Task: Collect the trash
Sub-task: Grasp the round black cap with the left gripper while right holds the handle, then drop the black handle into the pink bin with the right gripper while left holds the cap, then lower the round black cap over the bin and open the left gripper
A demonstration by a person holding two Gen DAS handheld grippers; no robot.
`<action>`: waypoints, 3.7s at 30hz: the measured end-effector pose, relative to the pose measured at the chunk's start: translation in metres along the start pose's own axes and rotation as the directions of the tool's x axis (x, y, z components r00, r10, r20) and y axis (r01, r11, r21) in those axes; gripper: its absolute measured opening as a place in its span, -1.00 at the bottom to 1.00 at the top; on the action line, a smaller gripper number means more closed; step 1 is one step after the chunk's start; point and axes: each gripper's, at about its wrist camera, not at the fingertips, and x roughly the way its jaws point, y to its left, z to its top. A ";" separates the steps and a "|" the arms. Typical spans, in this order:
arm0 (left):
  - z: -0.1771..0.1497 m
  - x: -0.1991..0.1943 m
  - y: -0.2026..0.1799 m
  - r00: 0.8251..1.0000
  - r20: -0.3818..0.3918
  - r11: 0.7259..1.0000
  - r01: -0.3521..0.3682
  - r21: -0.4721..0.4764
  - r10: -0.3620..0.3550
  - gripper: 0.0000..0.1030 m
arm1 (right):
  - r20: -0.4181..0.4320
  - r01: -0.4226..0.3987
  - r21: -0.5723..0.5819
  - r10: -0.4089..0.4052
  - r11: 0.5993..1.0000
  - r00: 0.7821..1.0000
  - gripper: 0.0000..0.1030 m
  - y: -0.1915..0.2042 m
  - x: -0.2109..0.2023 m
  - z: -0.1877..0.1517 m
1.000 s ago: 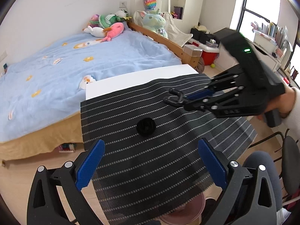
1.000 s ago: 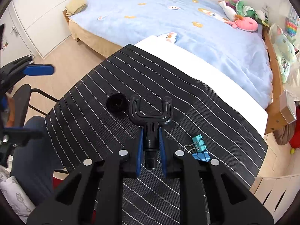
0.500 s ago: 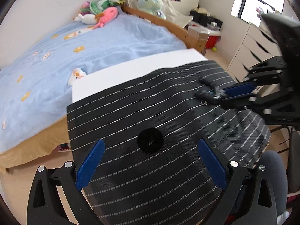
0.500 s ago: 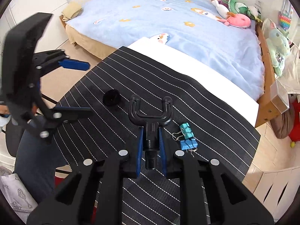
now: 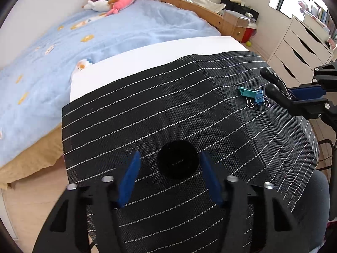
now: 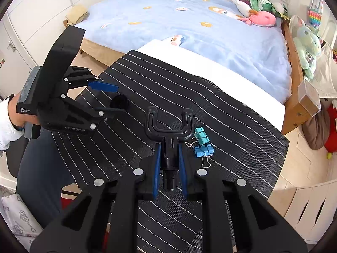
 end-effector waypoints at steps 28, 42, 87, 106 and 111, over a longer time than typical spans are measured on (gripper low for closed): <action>-0.042 -0.100 -0.042 0.985 0.164 0.997 0.043 0.070 -0.054 -0.41 | 0.104 0.007 -0.001 -0.007 1.000 0.995 -0.69 0.034 -0.046 -0.036; -0.083 -0.147 -0.074 0.966 0.239 0.991 0.074 0.107 -0.098 -0.41 | 0.205 0.009 -0.045 0.000 0.999 0.979 -0.69 0.090 -0.104 -0.084; -0.143 -0.160 -0.089 0.962 0.217 0.985 0.150 0.088 -0.166 -0.41 | 0.217 -0.075 0.012 0.070 0.997 0.974 0.85 0.141 -0.106 -0.147; -0.142 -0.162 -0.104 0.961 0.202 0.978 0.162 0.135 -0.187 -0.41 | 0.230 -0.069 0.093 0.046 0.993 0.972 0.93 0.131 -0.120 -0.154; -0.141 -0.164 -0.110 0.960 0.201 0.975 0.164 0.153 -0.193 -0.41 | 0.239 -0.050 0.116 0.021 0.992 0.971 0.93 0.125 -0.125 -0.158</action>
